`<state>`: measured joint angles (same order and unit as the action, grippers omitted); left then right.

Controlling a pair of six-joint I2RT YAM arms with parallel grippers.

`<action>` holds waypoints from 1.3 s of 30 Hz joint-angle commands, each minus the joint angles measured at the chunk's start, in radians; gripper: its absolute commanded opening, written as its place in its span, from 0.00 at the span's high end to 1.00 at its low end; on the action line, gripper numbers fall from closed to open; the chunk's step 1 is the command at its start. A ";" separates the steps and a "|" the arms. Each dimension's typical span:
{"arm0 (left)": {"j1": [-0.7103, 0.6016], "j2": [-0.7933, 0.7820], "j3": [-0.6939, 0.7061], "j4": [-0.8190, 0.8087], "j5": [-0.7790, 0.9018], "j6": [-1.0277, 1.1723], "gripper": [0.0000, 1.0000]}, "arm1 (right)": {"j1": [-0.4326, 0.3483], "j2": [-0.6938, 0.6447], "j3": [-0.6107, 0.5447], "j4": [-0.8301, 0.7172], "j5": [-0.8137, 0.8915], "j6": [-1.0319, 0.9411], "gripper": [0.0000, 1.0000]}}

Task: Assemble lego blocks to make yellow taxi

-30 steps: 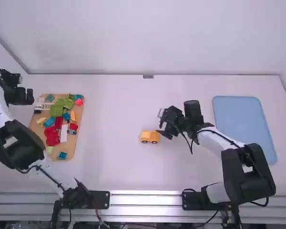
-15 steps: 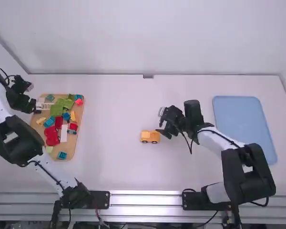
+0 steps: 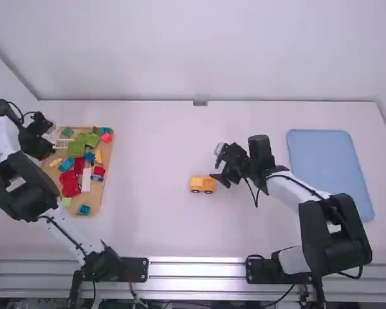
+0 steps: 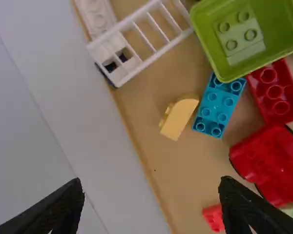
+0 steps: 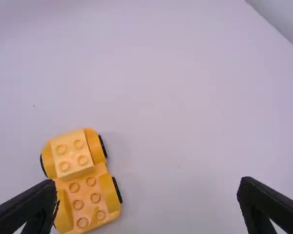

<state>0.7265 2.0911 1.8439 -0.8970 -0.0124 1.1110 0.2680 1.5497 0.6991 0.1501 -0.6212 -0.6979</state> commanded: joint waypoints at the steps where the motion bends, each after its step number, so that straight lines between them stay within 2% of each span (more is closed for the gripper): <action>1: 0.001 0.023 -0.065 0.044 -0.005 0.035 0.25 | 0.000 -0.016 0.008 -0.005 -0.007 0.022 0.02; 8: 0.008 0.023 -0.222 0.251 0.030 0.031 0.26 | 0.017 -0.016 0.008 0.006 -0.006 0.066 0.02; 12: 0.025 0.024 -0.257 0.298 0.038 0.011 0.27 | 0.030 -0.016 0.008 0.006 -0.006 0.048 0.02; 17: 0.056 0.050 -0.259 0.302 0.105 0.005 0.28 | 0.031 -0.016 0.008 0.006 -0.006 0.043 0.02; 36: 0.073 0.073 -0.258 0.319 0.151 0.027 0.29 | 0.042 -0.016 0.008 0.006 -0.006 0.044 0.02; 39: 0.079 0.096 -0.224 0.285 0.163 0.020 0.28 | 0.040 -0.016 0.008 0.006 -0.006 0.044 0.02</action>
<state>0.8005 2.1471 1.5925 -0.5888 0.1272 1.1259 0.3019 1.5501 0.6991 0.1566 -0.6212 -0.6601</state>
